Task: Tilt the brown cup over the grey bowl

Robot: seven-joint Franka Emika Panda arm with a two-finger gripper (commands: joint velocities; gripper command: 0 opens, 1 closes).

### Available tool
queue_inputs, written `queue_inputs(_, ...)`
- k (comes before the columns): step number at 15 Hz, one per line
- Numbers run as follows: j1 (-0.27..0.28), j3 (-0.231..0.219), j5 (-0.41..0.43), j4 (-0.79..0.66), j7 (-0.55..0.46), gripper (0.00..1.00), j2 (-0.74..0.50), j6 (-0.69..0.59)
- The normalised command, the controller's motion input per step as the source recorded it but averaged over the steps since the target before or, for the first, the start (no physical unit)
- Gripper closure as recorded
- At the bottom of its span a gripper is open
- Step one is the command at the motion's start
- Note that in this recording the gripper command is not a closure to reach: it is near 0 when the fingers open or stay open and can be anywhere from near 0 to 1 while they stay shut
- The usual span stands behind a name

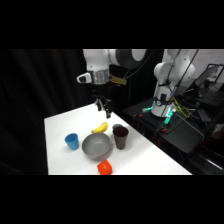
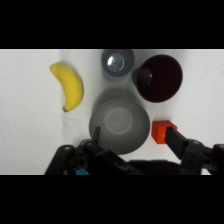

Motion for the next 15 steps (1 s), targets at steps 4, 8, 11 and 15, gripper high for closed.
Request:
queue_inputs(4, 0.183, 0.173, 0.055, -0.17, 0.22, 0.0, -0.22, -0.01)
queue_inputs(8, 0.124, 0.11, -0.002, -0.37, 0.21, 0.0, -0.26, 0.19)
queue_inputs(11, 0.02, 0.016, -0.096, -0.47, 0.15, 0.0, -0.29, 0.35)
queue_inputs(15, -0.037, -0.028, -0.103, -0.36, 0.06, 0.0, -0.22, 0.32)
